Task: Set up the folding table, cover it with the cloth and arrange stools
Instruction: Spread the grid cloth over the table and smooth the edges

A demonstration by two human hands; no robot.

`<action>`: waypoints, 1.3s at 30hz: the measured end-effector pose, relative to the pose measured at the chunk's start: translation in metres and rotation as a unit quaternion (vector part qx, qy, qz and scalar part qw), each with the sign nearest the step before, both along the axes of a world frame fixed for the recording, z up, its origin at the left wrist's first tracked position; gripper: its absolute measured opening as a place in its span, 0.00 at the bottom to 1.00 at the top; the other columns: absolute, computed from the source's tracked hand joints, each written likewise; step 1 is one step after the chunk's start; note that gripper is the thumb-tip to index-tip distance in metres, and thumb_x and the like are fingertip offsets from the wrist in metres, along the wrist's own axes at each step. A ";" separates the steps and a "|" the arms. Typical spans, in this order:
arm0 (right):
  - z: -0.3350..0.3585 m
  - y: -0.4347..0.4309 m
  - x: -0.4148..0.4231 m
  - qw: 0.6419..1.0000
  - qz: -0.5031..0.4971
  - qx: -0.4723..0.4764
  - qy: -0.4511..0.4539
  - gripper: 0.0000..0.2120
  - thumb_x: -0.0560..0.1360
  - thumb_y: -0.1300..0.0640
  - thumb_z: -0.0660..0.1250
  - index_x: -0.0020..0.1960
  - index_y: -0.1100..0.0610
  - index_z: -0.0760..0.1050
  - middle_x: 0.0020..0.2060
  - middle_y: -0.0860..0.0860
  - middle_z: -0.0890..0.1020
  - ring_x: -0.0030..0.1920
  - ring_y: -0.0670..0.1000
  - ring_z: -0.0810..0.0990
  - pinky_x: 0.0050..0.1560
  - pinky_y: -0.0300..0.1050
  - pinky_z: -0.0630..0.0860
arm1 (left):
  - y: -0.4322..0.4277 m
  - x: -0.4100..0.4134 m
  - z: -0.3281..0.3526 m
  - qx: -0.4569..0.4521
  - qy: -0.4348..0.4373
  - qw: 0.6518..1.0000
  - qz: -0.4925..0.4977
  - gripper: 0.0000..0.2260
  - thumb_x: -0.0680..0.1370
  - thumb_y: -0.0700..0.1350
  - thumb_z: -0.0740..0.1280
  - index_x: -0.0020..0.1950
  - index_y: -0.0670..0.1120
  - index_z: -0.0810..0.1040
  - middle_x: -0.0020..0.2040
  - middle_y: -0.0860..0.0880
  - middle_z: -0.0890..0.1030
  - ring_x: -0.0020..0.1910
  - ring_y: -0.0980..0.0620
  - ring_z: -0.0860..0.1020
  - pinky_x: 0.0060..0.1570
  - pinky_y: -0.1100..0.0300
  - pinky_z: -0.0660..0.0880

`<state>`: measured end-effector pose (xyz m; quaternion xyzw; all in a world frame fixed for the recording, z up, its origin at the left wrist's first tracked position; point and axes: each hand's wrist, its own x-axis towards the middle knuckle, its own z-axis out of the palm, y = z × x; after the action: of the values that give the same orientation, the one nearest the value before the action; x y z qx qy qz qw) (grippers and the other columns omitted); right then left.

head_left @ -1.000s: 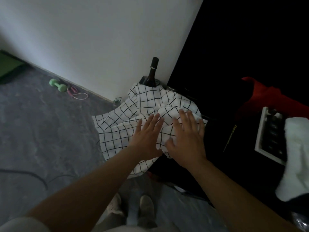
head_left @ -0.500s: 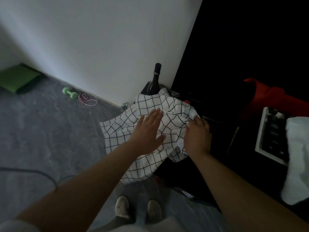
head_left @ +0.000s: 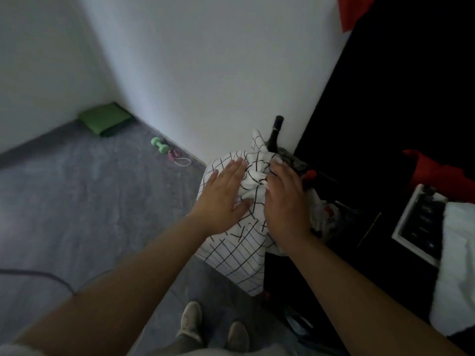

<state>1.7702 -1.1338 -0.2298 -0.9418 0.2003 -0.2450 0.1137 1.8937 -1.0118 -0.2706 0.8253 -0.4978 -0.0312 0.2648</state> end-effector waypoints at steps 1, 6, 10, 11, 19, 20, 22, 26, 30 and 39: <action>0.004 0.008 0.004 1.000 0.023 -0.003 -0.007 0.14 0.77 0.69 0.65 0.62 0.67 0.76 0.70 0.60 0.74 0.72 0.63 0.68 0.70 0.55 0.69 | 0.013 -0.002 0.004 -0.007 -0.001 1.000 0.020 0.35 0.82 0.59 0.58 0.83 0.47 0.47 0.83 0.51 0.50 0.81 0.55 0.44 0.79 0.43 0.51; 0.022 0.056 0.024 0.991 0.127 -0.013 -0.027 0.13 0.76 0.71 0.66 0.60 0.67 0.76 0.69 0.61 0.74 0.71 0.65 0.70 0.67 0.54 0.69 | 0.085 -0.014 0.021 -0.034 -0.009 0.993 0.112 0.36 0.81 0.59 0.57 0.83 0.49 0.46 0.83 0.51 0.49 0.81 0.57 0.44 0.80 0.45 0.48; 0.034 0.105 0.038 0.978 0.202 -0.022 -0.034 0.13 0.77 0.71 0.64 0.62 0.67 0.75 0.70 0.62 0.73 0.71 0.65 0.68 0.69 0.56 0.69 | 0.164 -0.019 0.031 -0.055 -0.017 0.985 0.163 0.32 0.83 0.52 0.57 0.83 0.49 0.48 0.83 0.52 0.49 0.81 0.57 0.44 0.80 0.45 0.48; 0.036 0.117 0.042 0.975 0.218 -0.022 -0.034 0.14 0.77 0.71 0.63 0.62 0.67 0.75 0.70 0.62 0.73 0.71 0.65 0.69 0.69 0.57 0.69 | 0.187 -0.020 0.032 -0.056 -0.018 0.982 0.180 0.31 0.83 0.52 0.56 0.83 0.49 0.48 0.83 0.52 0.49 0.81 0.58 0.44 0.80 0.46 0.48; 0.034 0.256 0.069 0.941 0.340 -0.011 0.004 0.14 0.77 0.72 0.62 0.61 0.68 0.75 0.69 0.63 0.73 0.69 0.64 0.70 0.68 0.57 0.72 | 0.374 -0.038 0.016 0.020 -0.044 0.941 0.335 0.41 0.75 0.37 0.64 0.83 0.52 0.46 0.83 0.52 0.48 0.80 0.58 0.41 0.80 0.51 0.42; 0.034 0.275 0.072 0.934 0.357 -0.008 0.015 0.14 0.77 0.72 0.62 0.62 0.67 0.75 0.70 0.62 0.72 0.69 0.63 0.69 0.67 0.55 0.71 | 0.402 -0.043 0.010 0.045 -0.043 0.929 0.366 0.44 0.74 0.36 0.65 0.83 0.52 0.44 0.83 0.53 0.46 0.80 0.58 0.40 0.79 0.50 0.41; 0.036 0.313 0.078 0.922 0.387 -0.005 0.024 0.15 0.77 0.73 0.62 0.63 0.67 0.74 0.70 0.62 0.72 0.69 0.62 0.69 0.67 0.50 0.70 | 0.457 -0.058 -0.004 0.094 -0.033 0.907 0.409 0.47 0.74 0.38 0.68 0.82 0.53 0.40 0.83 0.53 0.42 0.79 0.57 0.37 0.79 0.48 0.39; 0.043 0.382 0.086 0.897 0.439 -0.004 0.046 0.15 0.79 0.69 0.62 0.66 0.66 0.73 0.70 0.61 0.71 0.69 0.60 0.69 0.68 0.49 0.68 | 0.531 -0.091 -0.026 0.191 -0.011 0.876 0.443 0.54 0.73 0.49 0.74 0.81 0.51 0.34 0.81 0.51 0.34 0.79 0.53 0.33 0.79 0.42 0.39; 0.042 0.435 0.089 0.867 0.489 0.029 0.089 0.21 0.81 0.63 0.61 0.74 0.61 0.68 0.74 0.56 0.67 0.70 0.55 0.68 0.66 0.42 0.63 | 0.558 -0.115 -0.045 0.205 0.029 0.862 0.462 0.60 0.69 0.64 0.74 0.80 0.51 0.30 0.80 0.52 0.30 0.78 0.51 0.30 0.77 0.44 0.33; 0.011 0.510 0.124 0.776 0.614 0.052 0.132 0.13 0.82 0.59 0.61 0.65 0.63 0.73 0.74 0.54 0.67 0.70 0.55 0.68 0.69 0.46 0.65 | 0.587 -0.152 -0.057 0.091 0.023 0.801 0.591 0.41 0.76 0.41 0.65 0.82 0.51 0.44 0.81 0.56 0.42 0.81 0.56 0.40 0.79 0.46 0.41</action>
<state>1.8942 -0.6240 -0.2186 -0.8804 -0.3953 0.0148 0.2614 1.7418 -0.4245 -0.3272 0.9789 0.0973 0.0668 0.1668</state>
